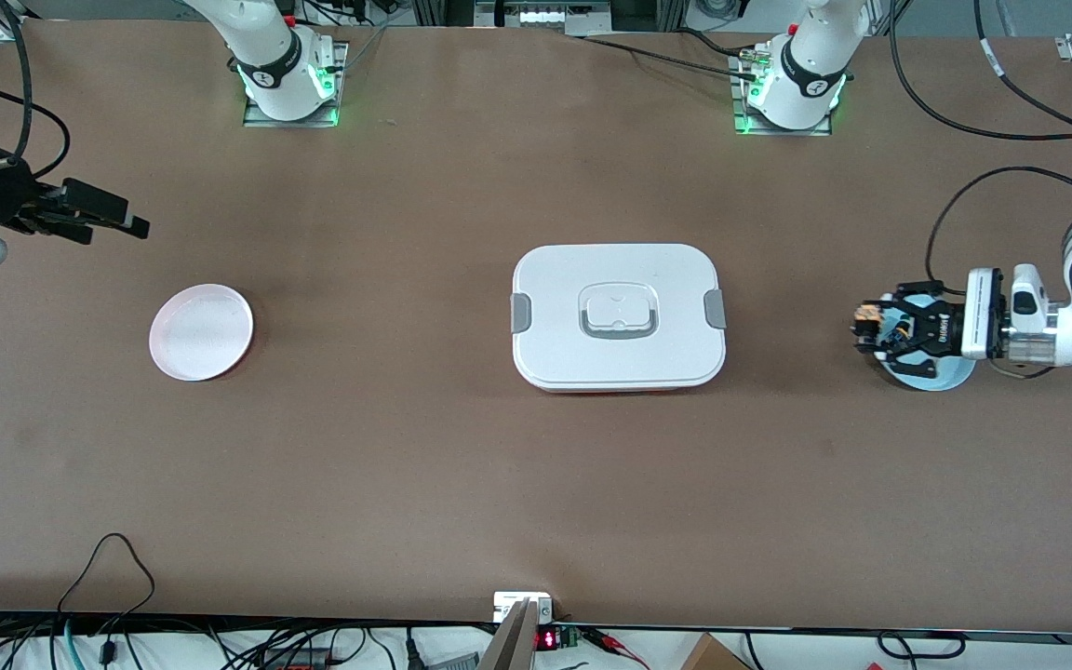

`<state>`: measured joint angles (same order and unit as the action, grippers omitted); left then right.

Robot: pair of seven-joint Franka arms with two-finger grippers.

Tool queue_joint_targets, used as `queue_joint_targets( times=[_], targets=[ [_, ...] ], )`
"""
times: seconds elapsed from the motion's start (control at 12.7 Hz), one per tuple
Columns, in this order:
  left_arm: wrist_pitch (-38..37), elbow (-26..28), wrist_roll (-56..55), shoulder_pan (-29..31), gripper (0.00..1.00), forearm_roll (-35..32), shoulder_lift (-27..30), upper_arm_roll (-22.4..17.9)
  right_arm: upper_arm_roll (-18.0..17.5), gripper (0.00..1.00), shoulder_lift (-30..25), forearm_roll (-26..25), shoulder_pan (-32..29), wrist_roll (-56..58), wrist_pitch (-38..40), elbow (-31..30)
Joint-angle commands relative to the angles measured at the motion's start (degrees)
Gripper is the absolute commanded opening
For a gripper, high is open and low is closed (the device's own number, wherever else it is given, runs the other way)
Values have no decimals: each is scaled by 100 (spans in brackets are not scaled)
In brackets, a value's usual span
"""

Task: Transfer orange switch to right arm and place
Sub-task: 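Lift the switch with the left gripper while the right gripper reaches center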

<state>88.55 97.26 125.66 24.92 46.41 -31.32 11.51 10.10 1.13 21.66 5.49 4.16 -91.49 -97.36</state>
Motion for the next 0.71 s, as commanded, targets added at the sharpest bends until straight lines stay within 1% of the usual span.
queue_joint_targets(
  times=[0.0,0.08,0.16,0.24,0.31,0.39,0.47,0.63],
  targets=[
    [-347,-119,-706,-75,0,937,-67,550,10,100,88,871,-13,146,123,24],
    [-356,-119,-953,-84,0,1070,-67,919,10,100,141,1258,4,146,149,7],
    [-330,-111,-1182,-93,0,1428,-76,1332,-25,100,150,1592,57,137,158,-20],
    [-286,-110,-1489,-267,0,1815,-93,1519,-25,100,159,1804,223,76,149,-29],
    [-216,-119,-1675,-652,0,2228,-93,1520,-25,100,159,2024,398,41,149,-29],
    [-15,-102,-1781,-969,0,2867,-102,1529,-25,100,203,2148,470,6,140,-90],
    [326,-93,-1782,-1329,0,3474,-102,1521,-34,100,255,2463,479,66,149,-247],
    [1117,-136,-1835,-1900,0,4302,-76,1547,-25,100,344,3384,505,93,219,-555]
  ],
)
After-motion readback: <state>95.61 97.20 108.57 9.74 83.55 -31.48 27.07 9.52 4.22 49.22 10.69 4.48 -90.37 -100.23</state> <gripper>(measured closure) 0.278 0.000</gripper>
